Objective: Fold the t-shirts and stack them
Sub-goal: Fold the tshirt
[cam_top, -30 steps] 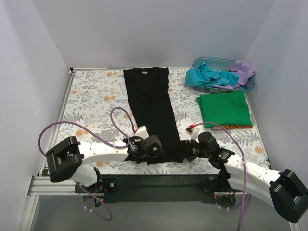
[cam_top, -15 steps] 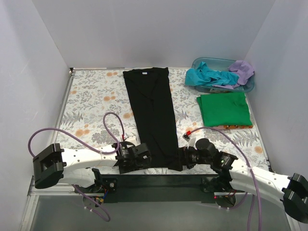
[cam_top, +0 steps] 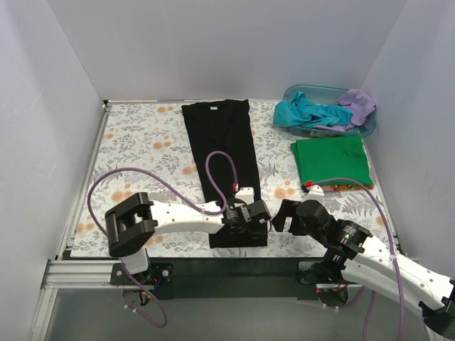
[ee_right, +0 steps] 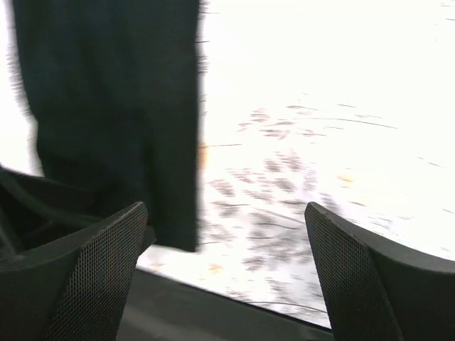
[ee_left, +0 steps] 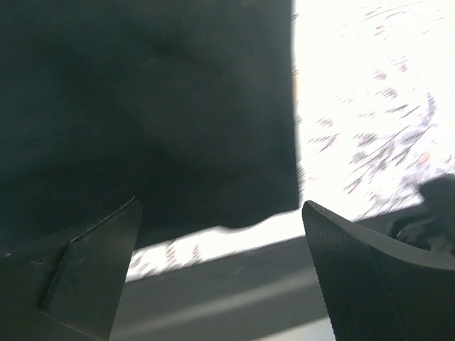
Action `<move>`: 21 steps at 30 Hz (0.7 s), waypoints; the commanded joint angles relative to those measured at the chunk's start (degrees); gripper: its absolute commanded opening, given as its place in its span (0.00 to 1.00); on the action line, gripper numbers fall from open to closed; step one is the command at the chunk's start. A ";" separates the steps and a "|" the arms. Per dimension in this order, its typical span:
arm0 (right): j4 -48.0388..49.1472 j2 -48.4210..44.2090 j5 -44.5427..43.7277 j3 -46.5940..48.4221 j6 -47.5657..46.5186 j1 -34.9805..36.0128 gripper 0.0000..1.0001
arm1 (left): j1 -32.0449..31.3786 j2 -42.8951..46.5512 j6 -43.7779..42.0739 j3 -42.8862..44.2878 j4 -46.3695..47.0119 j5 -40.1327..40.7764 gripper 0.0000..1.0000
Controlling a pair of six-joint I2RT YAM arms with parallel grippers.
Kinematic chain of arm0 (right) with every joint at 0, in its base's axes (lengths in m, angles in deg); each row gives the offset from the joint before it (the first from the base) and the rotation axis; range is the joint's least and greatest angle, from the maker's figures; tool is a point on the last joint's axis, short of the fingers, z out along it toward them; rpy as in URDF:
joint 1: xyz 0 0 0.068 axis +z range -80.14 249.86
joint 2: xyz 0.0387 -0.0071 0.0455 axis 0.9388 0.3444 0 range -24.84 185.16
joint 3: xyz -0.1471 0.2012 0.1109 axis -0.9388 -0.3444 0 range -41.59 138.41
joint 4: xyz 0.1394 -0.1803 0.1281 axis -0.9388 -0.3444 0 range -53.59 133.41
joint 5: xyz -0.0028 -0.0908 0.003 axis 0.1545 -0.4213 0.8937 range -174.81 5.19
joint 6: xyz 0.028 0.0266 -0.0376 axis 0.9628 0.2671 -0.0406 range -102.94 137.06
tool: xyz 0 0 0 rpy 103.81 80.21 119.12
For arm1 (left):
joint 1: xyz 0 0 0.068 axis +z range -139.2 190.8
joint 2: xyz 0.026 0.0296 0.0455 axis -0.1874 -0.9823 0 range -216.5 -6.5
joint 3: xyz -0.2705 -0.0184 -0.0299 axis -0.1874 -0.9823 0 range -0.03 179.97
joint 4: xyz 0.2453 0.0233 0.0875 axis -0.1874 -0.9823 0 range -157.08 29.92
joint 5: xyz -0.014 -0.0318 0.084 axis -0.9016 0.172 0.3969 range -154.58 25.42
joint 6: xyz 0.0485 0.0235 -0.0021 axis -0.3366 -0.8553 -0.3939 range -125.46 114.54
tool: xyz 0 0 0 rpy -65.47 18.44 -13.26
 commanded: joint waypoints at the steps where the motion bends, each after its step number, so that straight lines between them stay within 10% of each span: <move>1: -6.29 0.86 -9.98 1.74 2.09 -0.10 0.98 | -0.27 -3.87 -5.64 5.56 4.12 1.50 0.95; 21: -7.34 -0.90 -10.07 -2.39 2.71 -0.46 0.98 | -0.44 -14.69 -2.57 18.84 -11.08 10.03 0.49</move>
